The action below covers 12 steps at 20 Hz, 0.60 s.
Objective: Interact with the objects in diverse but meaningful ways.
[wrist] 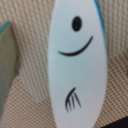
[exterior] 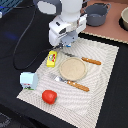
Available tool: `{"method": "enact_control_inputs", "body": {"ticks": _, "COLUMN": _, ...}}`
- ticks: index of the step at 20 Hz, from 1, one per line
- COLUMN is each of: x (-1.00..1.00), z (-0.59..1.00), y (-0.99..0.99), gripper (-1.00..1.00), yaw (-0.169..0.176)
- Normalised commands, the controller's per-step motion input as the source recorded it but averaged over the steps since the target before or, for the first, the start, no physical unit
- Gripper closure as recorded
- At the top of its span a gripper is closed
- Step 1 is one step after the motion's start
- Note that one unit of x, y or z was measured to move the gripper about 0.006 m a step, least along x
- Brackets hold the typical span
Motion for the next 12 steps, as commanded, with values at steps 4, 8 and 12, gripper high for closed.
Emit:
{"method": "enact_control_inputs", "body": {"ticks": 4, "x": -0.08, "z": -0.22, "y": 0.16, "gripper": 1.0, "yaw": 0.0}}
{"method": "enact_control_inputs", "body": {"ticks": 8, "x": -0.1, "z": 0.68, "y": 0.13, "gripper": 1.0, "yaw": -0.038}}
{"method": "enact_control_inputs", "body": {"ticks": 12, "x": -0.08, "z": 0.75, "y": 0.15, "gripper": 1.0, "yaw": -0.027}}
